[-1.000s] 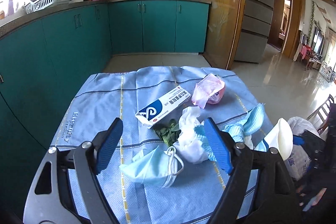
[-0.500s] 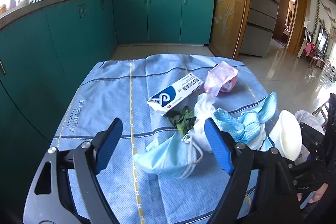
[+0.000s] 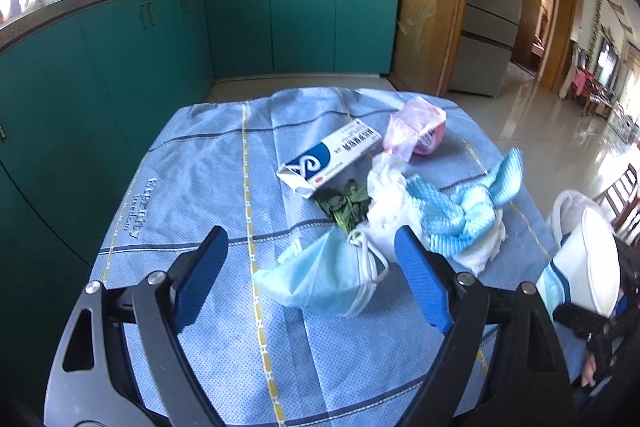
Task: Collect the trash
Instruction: 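Grasp the striped paper cup with the right tool and lift it, then grasp the blue face mask with the left tool while the right tool holds the cup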
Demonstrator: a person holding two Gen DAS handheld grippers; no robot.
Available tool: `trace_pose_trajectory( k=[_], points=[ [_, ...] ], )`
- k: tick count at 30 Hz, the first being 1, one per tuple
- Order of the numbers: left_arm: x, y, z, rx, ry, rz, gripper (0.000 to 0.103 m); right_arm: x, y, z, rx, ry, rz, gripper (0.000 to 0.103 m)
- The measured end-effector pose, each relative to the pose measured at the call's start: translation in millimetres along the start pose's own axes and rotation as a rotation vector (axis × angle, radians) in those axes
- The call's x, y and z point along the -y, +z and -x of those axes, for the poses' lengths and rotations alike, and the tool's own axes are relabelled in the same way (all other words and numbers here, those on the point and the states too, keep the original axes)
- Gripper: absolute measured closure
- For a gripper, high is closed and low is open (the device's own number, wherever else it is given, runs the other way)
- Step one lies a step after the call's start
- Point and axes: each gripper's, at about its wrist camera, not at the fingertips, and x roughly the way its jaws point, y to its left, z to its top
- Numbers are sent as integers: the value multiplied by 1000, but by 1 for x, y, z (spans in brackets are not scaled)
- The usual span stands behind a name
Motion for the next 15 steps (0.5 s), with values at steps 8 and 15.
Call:
trace_pose_trajectory(
  k=[8,15],
  points=[
    [-4,-8,-11,-80,-91,29,11,6,-4,2,-13,-46,-22,21],
    [12,-13,-35,-130,-32,-21,11,13,-5,-2,-34,-119,-48,21]
  ],
)
